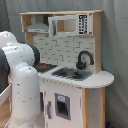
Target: Play with the kitchen
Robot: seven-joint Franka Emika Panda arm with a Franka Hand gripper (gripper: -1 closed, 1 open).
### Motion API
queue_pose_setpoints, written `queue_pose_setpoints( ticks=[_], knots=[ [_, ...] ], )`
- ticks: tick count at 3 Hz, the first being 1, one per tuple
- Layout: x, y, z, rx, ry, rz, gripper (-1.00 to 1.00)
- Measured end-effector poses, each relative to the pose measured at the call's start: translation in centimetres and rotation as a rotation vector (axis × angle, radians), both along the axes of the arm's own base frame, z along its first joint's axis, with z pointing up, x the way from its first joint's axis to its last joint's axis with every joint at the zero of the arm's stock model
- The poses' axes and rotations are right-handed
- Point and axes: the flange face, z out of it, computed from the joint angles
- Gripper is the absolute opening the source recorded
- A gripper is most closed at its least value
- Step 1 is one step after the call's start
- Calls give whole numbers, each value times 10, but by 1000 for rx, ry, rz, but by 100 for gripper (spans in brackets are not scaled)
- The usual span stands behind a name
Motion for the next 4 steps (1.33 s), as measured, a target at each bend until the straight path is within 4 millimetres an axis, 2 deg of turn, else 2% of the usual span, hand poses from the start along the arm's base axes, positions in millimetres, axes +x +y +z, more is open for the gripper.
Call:
queue_pose_setpoints(
  ticks=[1,3,4],
  knots=[
    [-13,9,-18,-44,79,75,100],
    [-47,18,-70,-113,282,205,100],
    [-61,21,-87,-108,372,278,100]
  ],
)
